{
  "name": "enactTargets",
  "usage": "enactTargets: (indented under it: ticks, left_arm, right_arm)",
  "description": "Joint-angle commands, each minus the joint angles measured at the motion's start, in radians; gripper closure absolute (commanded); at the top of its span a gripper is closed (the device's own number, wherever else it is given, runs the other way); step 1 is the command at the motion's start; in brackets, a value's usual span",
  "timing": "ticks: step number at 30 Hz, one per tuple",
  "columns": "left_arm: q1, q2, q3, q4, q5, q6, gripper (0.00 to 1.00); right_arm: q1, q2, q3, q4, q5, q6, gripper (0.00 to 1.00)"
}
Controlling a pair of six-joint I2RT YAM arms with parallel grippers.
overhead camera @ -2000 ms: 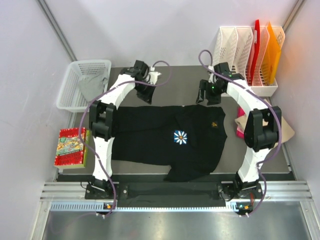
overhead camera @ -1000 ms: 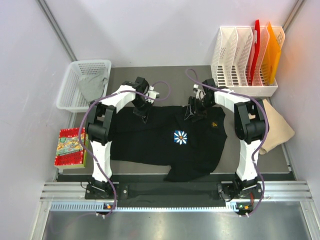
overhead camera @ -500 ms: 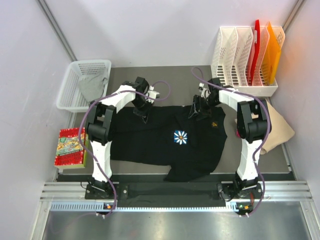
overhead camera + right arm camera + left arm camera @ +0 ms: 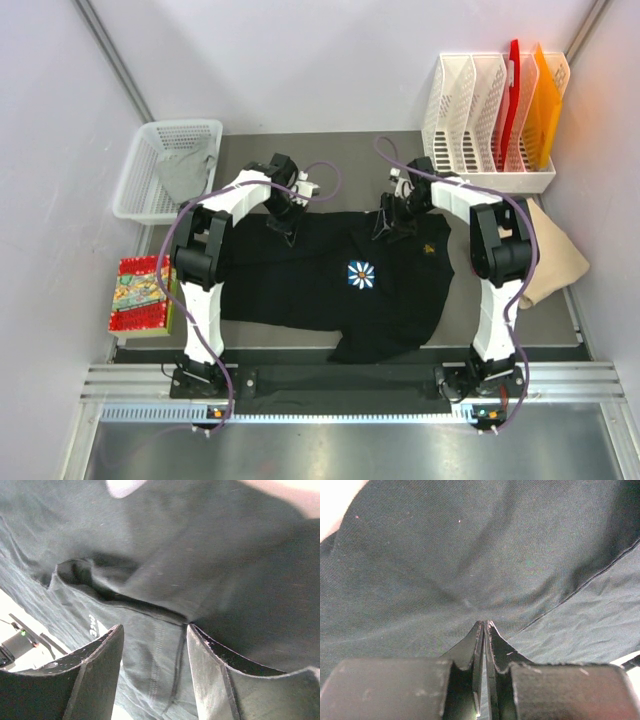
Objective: Fold and stack the t-shirts
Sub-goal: Fold the flattened tshirt in 1/3 of the way
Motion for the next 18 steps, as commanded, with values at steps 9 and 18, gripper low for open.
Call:
enactTargets:
  ticks: [9,18]
  left_arm:
    - [0.001,-0.042,0.015,0.027,0.031,-0.011,0.91]
    - [0.0,-0.039,0.017,0.025,0.025,-0.006,0.91]
  right_arm:
    - [0.039,-0.009,0.037,0.003,-0.007,-0.006,0.64]
    - [0.046,-0.072,0.036,-0.019,-0.013,-0.003,0.92]
